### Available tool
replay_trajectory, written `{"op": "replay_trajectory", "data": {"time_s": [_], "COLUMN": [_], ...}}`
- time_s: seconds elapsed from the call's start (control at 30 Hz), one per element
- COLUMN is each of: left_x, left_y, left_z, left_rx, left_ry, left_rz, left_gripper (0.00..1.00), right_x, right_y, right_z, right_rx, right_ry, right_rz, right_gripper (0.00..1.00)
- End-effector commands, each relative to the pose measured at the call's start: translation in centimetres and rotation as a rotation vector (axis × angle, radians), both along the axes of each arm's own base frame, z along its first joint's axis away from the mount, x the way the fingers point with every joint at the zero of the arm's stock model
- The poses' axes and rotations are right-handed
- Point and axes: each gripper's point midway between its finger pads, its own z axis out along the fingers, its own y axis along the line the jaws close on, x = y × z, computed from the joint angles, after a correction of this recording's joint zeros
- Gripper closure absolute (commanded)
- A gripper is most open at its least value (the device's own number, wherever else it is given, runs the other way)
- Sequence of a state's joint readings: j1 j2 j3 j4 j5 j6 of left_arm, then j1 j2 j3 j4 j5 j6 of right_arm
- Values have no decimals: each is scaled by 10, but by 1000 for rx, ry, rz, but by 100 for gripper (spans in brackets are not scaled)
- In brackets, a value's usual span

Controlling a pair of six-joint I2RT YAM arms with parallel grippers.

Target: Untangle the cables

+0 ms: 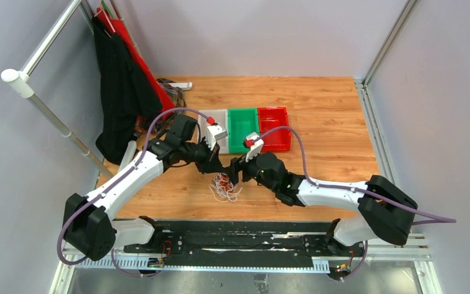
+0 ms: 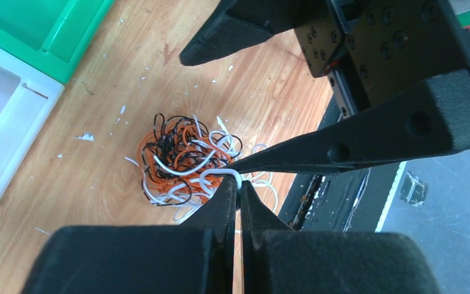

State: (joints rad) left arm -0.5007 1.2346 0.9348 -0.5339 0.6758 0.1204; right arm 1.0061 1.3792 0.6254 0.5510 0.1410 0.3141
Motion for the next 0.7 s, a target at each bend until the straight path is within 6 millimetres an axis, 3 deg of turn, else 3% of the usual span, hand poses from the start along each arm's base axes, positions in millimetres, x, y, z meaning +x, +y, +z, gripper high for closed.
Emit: {"op": "replay_trajectory", "data": {"time_s": [0.0, 0.2, 0.43, 0.67], "left_x": [-13, -18, -25, -23], "left_y": [-1, -5, -16, -22], "left_z": [15, 32, 65, 93], "left_rx": [-27, -63, -149, -198], "left_ry": [16, 31, 79, 70], "left_rz": [-30, -51, -67, -69], "left_gripper": [99, 99, 99, 99], "right_x": [5, 3, 1, 3], "right_y": [22, 36, 44, 53], "right_z": [20, 14, 41, 42], "right_rx": [96, 160, 358, 395], "right_ry": [-28, 7, -37, -18], "right_rz": [7, 28, 49, 56], "right_gripper": [25, 25, 24, 24]}}
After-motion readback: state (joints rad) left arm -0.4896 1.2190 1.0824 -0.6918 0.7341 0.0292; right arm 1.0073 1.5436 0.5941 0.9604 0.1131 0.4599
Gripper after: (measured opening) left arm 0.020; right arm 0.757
